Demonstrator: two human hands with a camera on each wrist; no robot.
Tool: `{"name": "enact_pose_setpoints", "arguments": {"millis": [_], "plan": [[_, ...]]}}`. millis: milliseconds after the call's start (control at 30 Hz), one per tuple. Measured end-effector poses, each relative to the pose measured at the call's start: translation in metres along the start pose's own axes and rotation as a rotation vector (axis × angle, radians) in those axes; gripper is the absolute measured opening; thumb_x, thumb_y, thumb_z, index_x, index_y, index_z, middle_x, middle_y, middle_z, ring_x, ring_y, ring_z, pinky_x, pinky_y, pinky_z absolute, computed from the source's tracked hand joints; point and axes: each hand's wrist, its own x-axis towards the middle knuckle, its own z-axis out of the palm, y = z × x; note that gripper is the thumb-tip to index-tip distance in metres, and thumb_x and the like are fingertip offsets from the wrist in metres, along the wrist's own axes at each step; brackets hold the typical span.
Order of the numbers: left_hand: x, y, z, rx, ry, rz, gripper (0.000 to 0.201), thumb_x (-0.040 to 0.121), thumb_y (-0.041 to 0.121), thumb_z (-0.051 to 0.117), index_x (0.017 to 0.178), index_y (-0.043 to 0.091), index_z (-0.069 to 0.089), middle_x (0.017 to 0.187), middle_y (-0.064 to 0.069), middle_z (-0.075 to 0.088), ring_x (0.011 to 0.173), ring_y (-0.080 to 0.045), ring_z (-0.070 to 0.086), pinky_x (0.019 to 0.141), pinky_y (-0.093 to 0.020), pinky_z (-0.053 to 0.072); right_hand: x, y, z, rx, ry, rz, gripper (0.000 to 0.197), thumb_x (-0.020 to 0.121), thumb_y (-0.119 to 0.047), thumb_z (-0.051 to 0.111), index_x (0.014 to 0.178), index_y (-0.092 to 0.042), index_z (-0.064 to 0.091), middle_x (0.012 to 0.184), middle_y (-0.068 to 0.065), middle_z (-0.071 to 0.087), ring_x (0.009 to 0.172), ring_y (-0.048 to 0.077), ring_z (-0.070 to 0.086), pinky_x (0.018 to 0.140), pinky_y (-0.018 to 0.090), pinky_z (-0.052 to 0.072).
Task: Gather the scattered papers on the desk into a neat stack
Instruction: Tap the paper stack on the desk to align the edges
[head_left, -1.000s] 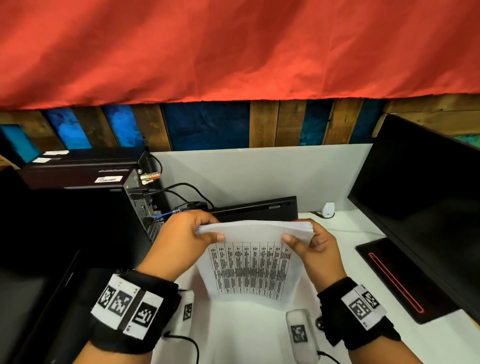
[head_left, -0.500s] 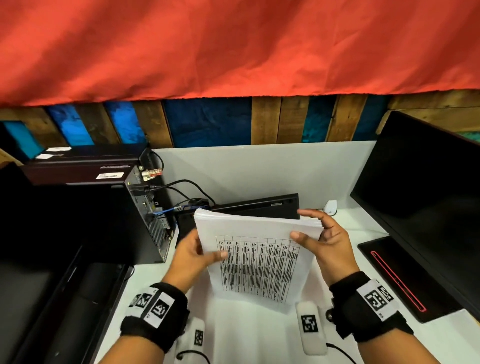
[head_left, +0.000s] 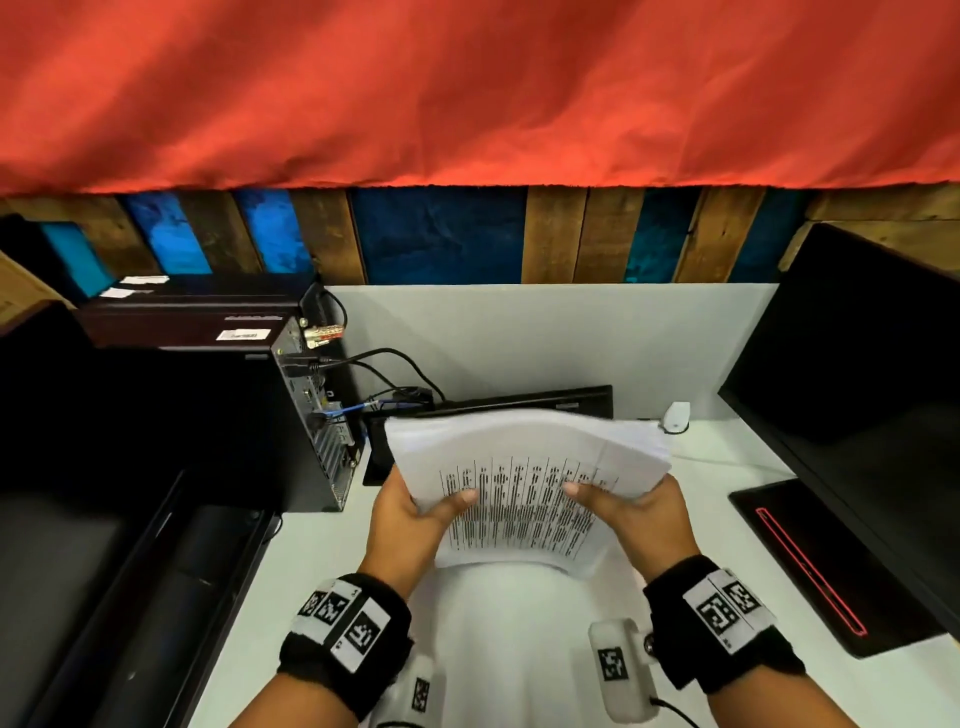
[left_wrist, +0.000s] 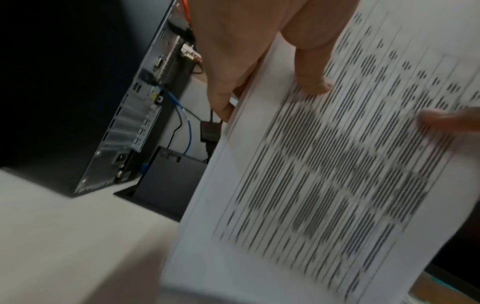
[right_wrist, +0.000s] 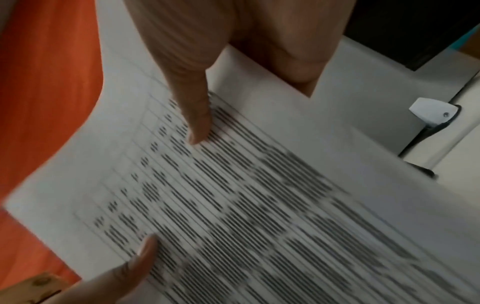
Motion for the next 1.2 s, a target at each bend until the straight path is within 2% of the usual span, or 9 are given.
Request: {"name": "enact_pose_setpoints", "arguments": {"millis": [167, 300, 400, 500, 667, 833, 967, 1133, 1200], "plan": [[-0.001, 0.036, 0.011, -0.048, 0.011, 0.143, 0.044, 0.078, -0.019, 0.066, 0.114, 0.006, 0.062, 0.099, 0.001, 0.072, 0.083, 0.004, 0.07, 0.071, -0.009, 0.054, 0.002, -0.019, 0.008, 0.076, 0.052, -0.044, 0.03, 0.065, 0.003, 0.081, 0.084, -0.018, 0.072, 0.08, -0.004, 0.077, 0.08, 0.01, 0.073, 0.073, 0.022, 0.059], [-0.002, 0.049, 0.011, -0.049, 0.054, 0.265, 0.055, 0.075, -0.012, 0.074, 0.115, 0.02, 0.051, 0.1, 0.008, 0.067, 0.085, 0.005, 0.067, 0.07, -0.01, 0.053, 0.001, -0.03, 0.009, 0.04, 0.124, -0.194, 0.054, 0.067, 0.002, 0.081, 0.113, -0.019, 0.062, 0.104, -0.008, 0.069, 0.093, 0.013, 0.069, 0.078, 0.023, 0.058], [-0.007, 0.045, 0.01, 0.092, 0.085, 0.406, 0.076, 0.076, -0.001, 0.077, 0.129, 0.035, 0.038, 0.111, 0.008, 0.056, 0.1, 0.005, 0.059, 0.085, -0.006, 0.047, -0.005, -0.025, 0.011, -0.193, 0.177, -0.394, 0.081, 0.069, -0.007, 0.082, 0.132, -0.041, 0.042, 0.121, -0.005, 0.048, 0.113, 0.004, 0.052, 0.09, 0.02, 0.048], [-0.01, 0.041, 0.01, 0.294, 0.075, 0.548, 0.061, 0.082, 0.008, 0.074, 0.121, 0.046, 0.046, 0.12, 0.006, 0.048, 0.115, 0.012, 0.045, 0.098, -0.002, 0.035, -0.013, -0.017, 0.014, -0.487, 0.156, -0.582, 0.057, 0.076, -0.019, 0.078, 0.126, -0.038, 0.055, 0.133, -0.009, 0.031, 0.116, -0.015, 0.036, 0.094, 0.001, 0.035], [-0.01, 0.033, 0.007, 0.371, 0.069, 0.567, 0.044, 0.088, 0.018, 0.068, 0.121, 0.04, 0.051, 0.118, 0.002, 0.049, 0.114, 0.014, 0.044, 0.091, 0.004, 0.031, -0.018, -0.01, 0.016, -0.574, 0.161, -0.535, 0.048, 0.079, -0.032, 0.073, 0.123, -0.04, 0.054, 0.137, -0.012, 0.024, 0.115, -0.014, 0.038, 0.093, 0.027, 0.051], [-0.015, 0.029, 0.009, 0.336, 0.085, 0.594, 0.046, 0.087, 0.016, 0.068, 0.121, 0.042, 0.052, 0.119, 0.002, 0.048, 0.116, 0.01, 0.045, 0.096, 0.0, 0.034, -0.02, -0.012, 0.017, -0.601, 0.166, -0.523, 0.047, 0.08, -0.037, 0.07, 0.124, -0.043, 0.053, 0.139, -0.006, 0.024, 0.111, -0.017, 0.039, 0.092, 0.014, 0.042], [-0.009, 0.028, 0.006, 0.228, 0.151, 0.507, 0.049, 0.086, 0.018, 0.069, 0.12, 0.046, 0.048, 0.12, 0.015, 0.052, 0.12, -0.004, 0.052, 0.104, -0.034, 0.046, -0.017, -0.011, 0.013, -0.56, 0.192, -0.473, 0.05, 0.08, -0.033, 0.071, 0.125, -0.034, 0.048, 0.128, -0.004, 0.035, 0.108, -0.023, 0.038, 0.081, -0.008, 0.031], [-0.016, 0.031, 0.012, 0.295, 0.157, 0.553, 0.045, 0.084, 0.024, 0.071, 0.124, 0.035, 0.053, 0.119, 0.001, 0.05, 0.113, 0.008, 0.048, 0.094, -0.001, 0.036, -0.022, -0.009, 0.015, -0.555, 0.151, -0.447, 0.056, 0.081, -0.036, 0.07, 0.13, -0.046, 0.044, 0.114, -0.013, 0.032, 0.105, -0.025, 0.038, 0.079, -0.005, 0.034], [-0.013, 0.031, 0.013, 0.252, 0.188, 0.511, 0.04, 0.083, 0.03, 0.072, 0.119, 0.034, 0.053, 0.117, -0.001, 0.052, 0.11, 0.004, 0.051, 0.097, -0.011, 0.042, -0.023, -0.008, 0.014, -0.56, 0.166, -0.449, 0.056, 0.082, -0.036, 0.069, 0.13, -0.044, 0.042, 0.114, -0.009, 0.034, 0.104, -0.025, 0.039, 0.079, 0.0, 0.035]]}}
